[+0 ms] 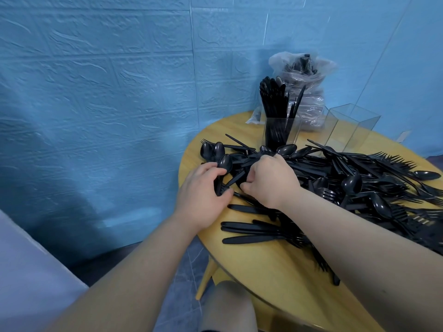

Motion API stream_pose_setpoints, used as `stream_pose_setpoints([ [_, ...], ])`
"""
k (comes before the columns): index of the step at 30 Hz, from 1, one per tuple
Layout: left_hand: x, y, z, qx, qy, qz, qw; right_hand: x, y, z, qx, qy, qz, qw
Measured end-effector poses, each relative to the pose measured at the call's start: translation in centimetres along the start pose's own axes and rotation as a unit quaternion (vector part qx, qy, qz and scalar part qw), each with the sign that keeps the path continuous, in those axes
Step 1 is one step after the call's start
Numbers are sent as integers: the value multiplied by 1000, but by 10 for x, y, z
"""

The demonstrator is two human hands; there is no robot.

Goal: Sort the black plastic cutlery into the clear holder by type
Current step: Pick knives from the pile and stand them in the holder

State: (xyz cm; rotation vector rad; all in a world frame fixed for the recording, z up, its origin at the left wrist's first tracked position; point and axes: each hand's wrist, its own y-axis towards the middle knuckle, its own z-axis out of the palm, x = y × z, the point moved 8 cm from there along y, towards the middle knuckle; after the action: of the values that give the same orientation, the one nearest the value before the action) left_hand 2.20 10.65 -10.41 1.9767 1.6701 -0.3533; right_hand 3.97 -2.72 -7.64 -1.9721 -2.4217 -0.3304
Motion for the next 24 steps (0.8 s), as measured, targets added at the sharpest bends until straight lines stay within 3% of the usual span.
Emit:
stream_pose_setpoints([
  [12, -4, -2, 2, 31, -25, 7, 999, -61, -26, -50, -43, 175, 99, 979],
  [17, -8, -1, 4, 50, -43, 26, 997, -106, -52, -64, -82, 344, 162, 921],
  [24, -32, 3, 0, 39, -47, 62, 996, -143, -77, -82, -159, 489, 190, 836],
])
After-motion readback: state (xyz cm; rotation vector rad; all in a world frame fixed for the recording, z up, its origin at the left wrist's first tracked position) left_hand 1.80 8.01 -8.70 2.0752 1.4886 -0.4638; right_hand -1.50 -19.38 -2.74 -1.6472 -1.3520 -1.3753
